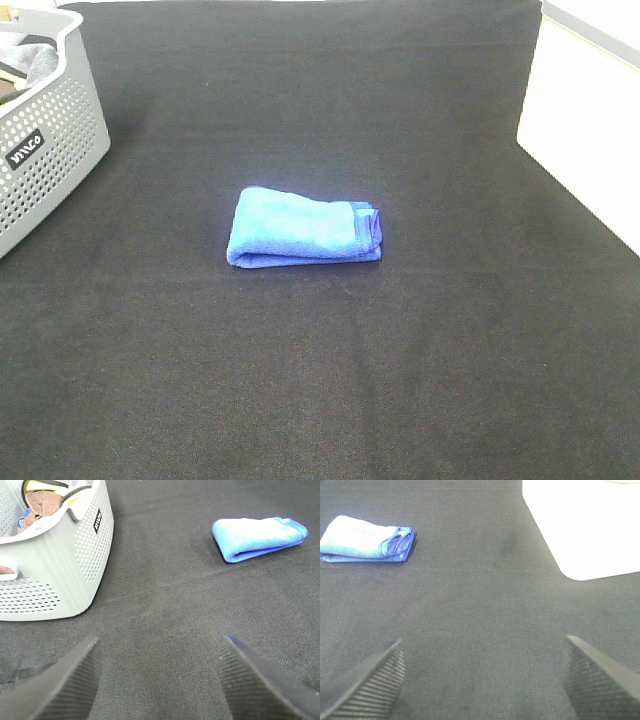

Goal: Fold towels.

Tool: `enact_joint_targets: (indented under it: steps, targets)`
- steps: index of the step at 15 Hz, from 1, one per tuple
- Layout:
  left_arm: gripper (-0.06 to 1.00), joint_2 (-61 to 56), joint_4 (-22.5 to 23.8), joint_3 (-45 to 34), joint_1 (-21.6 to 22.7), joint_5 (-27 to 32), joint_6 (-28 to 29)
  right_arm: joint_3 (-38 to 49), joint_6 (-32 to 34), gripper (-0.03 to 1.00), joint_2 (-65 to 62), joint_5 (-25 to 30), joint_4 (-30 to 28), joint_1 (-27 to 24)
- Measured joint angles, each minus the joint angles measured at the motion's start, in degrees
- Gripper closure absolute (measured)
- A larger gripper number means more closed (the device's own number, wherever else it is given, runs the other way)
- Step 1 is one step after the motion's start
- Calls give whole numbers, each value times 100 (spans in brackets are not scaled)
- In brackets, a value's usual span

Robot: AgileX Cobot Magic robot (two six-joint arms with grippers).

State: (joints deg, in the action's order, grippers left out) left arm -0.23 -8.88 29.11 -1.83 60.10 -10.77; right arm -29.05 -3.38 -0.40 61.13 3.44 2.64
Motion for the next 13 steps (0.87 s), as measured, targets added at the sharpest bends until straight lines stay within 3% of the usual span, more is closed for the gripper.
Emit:
enact_joint_targets:
  steps: [13]
  targets:
    - [30,-6,0,0,0,0,-6,0,0,17,0,0,0,0]
